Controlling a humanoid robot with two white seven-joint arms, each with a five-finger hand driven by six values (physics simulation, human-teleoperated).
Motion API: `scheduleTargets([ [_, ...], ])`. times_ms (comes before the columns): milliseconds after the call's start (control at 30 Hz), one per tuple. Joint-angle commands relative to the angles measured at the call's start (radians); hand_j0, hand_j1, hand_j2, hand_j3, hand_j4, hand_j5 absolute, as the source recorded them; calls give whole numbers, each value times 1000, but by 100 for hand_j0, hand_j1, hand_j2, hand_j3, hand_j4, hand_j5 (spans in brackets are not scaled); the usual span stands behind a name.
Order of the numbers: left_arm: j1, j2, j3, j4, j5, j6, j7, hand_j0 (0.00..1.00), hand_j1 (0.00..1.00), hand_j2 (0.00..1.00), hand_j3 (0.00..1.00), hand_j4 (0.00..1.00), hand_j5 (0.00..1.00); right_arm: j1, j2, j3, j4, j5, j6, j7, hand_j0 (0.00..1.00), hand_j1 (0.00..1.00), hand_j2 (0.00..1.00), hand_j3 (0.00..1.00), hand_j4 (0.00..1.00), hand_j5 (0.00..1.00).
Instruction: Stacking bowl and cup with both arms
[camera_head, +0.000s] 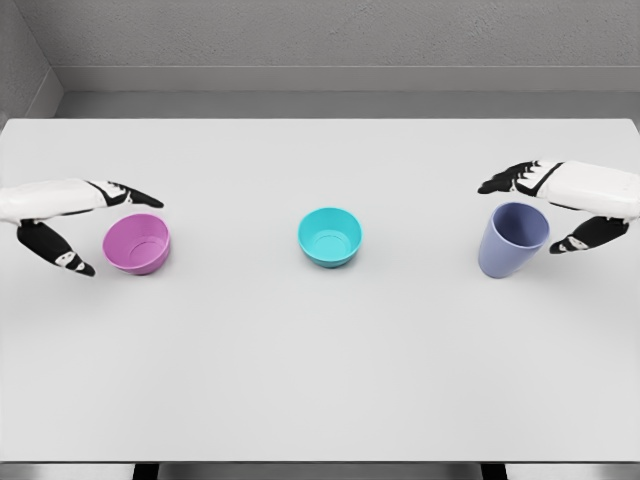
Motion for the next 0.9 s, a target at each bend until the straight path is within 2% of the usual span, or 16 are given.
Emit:
scheduleTargets([
  [0,0,1,7,4,8,2,1,100,100,100,100,100,100,2,-3,24,-13,-2,2,7,100,100,100,100,100,100],
  [333,2,-10,10,10,-7,2,-1,100,100,100,100,100,100,-8,4,27,7,6,2,12,100,100,100,100,100,100],
  [400,14,-11,13,10,-7,2,-1,100,100,100,100,100,100,-8,15,28,24,8,2,18,100,100,100,100,100,100],
  [500,43,-13,55,10,-29,2,-1,100,100,100,100,100,100,-9,21,28,30,8,2,29,100,100,100,100,100,100],
  [633,46,-25,55,11,-29,2,-1,100,100,100,100,100,100,-12,35,28,56,14,2,32,100,100,100,100,100,100],
  [867,46,-60,61,51,-30,2,-1,100,100,100,100,100,100,-15,49,30,56,14,2,32,100,100,100,100,100,100],
])
